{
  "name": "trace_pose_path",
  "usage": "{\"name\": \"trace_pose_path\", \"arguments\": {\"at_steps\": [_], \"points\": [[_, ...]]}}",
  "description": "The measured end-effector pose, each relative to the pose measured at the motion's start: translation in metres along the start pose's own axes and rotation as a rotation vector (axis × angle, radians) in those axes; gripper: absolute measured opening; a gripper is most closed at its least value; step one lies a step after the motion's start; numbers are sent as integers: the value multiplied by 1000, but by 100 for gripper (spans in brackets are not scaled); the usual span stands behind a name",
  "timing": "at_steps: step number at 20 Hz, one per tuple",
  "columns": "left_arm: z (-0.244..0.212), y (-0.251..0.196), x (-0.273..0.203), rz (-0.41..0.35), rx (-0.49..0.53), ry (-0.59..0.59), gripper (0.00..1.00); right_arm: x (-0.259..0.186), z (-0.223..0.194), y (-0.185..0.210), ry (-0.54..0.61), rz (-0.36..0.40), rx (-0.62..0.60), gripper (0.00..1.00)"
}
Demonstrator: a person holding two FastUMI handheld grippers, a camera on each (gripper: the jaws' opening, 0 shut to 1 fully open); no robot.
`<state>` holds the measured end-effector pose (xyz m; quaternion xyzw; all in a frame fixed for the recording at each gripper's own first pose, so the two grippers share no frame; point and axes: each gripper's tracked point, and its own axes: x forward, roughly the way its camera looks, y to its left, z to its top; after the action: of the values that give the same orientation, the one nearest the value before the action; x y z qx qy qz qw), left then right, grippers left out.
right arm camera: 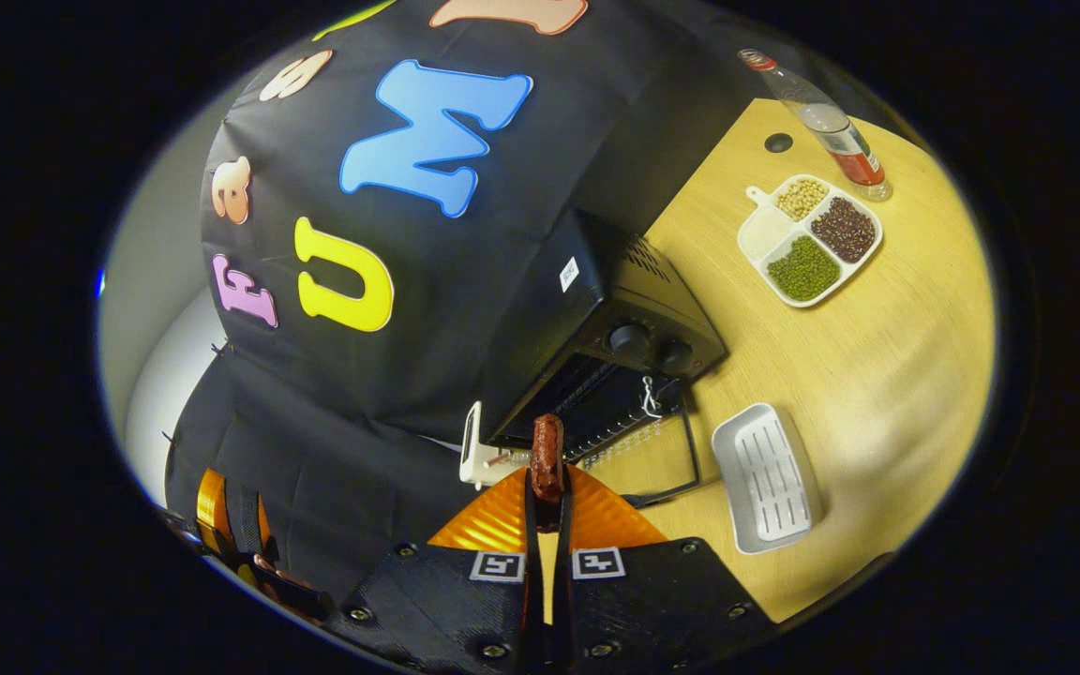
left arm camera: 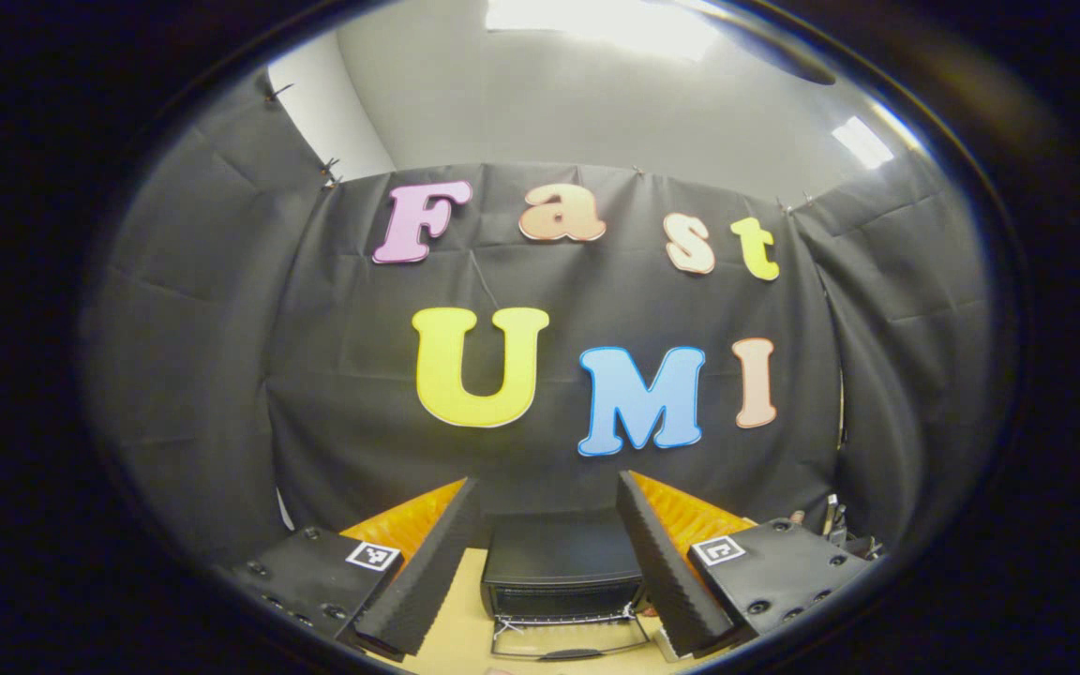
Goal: Open the electric oven with the left hand, put the food in, and close the electric oven.
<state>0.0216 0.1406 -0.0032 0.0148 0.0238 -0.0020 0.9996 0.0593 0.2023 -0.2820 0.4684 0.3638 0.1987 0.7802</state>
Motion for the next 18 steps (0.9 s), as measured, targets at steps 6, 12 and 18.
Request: {"name": "trace_pose_path", "arguments": {"at_steps": [6,12,18], "points": [[-5,43,-6,0,-24,8,98,61,-13,8,-74,-4,99,4],[-11,84,-18,23,-47,9,98,129,-19,-12,-126,-63,257,5],[-27,125,-26,76,-38,47,96,183,-12,-33,-238,-119,351,6]]}}
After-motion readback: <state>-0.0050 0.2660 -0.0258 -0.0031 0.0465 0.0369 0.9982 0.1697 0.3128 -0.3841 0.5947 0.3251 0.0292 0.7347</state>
